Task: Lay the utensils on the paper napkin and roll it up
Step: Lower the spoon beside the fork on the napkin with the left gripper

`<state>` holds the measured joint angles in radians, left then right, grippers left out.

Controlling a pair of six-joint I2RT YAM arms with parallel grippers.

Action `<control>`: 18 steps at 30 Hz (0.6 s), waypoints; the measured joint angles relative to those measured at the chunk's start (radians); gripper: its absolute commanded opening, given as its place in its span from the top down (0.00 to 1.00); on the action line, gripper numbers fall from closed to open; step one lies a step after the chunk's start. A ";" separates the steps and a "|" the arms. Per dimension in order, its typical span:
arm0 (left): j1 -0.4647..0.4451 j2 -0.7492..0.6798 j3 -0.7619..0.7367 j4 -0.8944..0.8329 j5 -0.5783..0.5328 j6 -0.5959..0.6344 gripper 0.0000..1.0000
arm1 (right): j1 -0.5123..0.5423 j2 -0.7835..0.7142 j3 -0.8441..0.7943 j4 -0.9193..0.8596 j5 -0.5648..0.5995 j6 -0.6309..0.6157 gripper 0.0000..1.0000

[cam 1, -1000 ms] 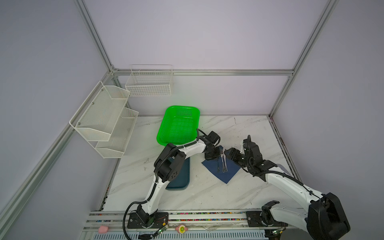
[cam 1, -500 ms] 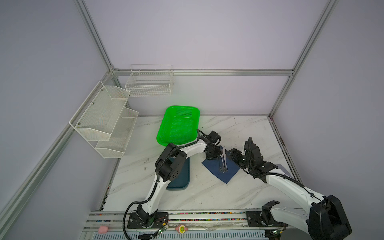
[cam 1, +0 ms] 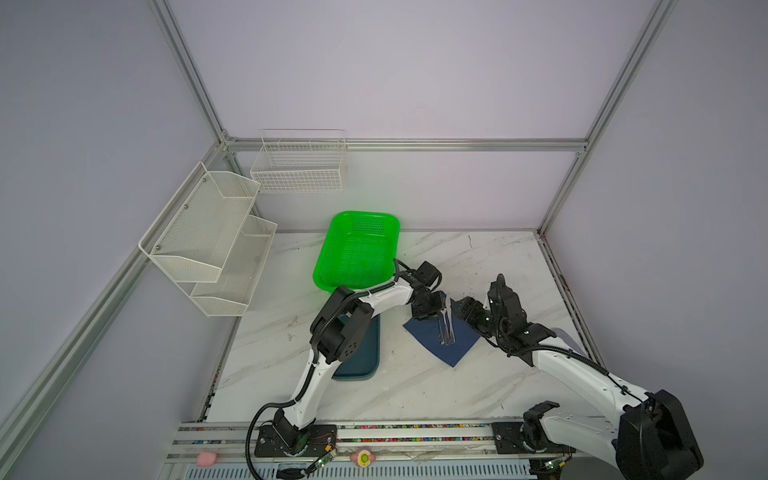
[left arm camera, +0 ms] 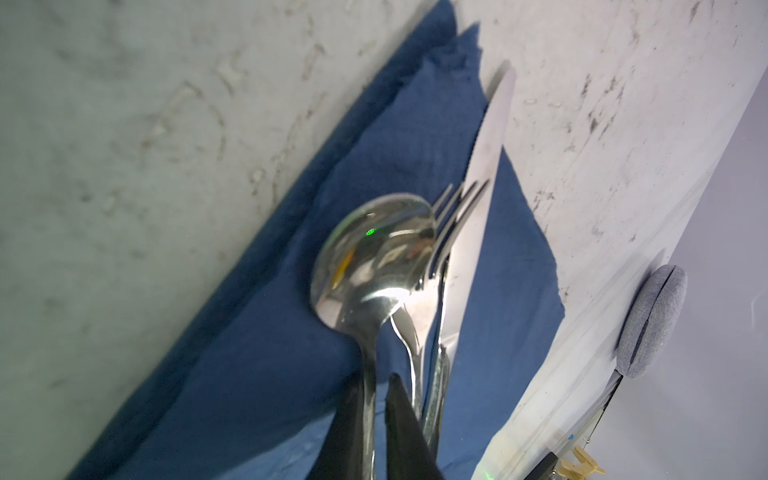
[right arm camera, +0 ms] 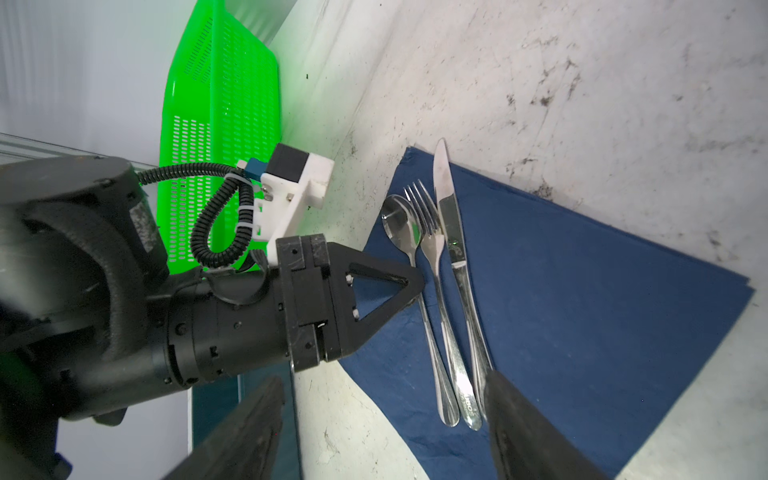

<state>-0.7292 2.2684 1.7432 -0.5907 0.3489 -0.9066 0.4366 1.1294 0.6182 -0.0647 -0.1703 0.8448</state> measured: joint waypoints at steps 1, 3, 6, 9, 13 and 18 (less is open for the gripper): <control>0.000 0.000 0.000 0.000 0.000 0.000 0.87 | 0.000 0.000 0.000 0.000 0.000 0.000 0.23; 0.000 0.000 0.000 -0.001 -0.002 0.000 0.87 | 0.000 -0.001 0.000 0.000 0.002 0.000 0.23; 0.000 0.000 0.000 -0.002 -0.008 0.000 0.88 | 0.000 -0.010 0.000 -0.001 0.007 0.000 0.23; 0.000 0.000 0.000 -0.003 -0.020 0.002 0.89 | 0.000 -0.025 0.000 -0.002 0.013 0.000 0.23; -0.001 0.000 0.003 -0.007 -0.025 0.004 0.88 | 0.000 -0.041 0.000 -0.005 0.019 0.000 0.24; -0.004 0.000 0.013 -0.032 -0.042 0.008 0.90 | 0.000 -0.048 0.000 -0.008 0.022 0.002 0.24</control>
<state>-0.7330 2.2684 1.7561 -0.6224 0.3069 -0.8982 0.4366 1.0809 0.6182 -0.0727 -0.1486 0.8467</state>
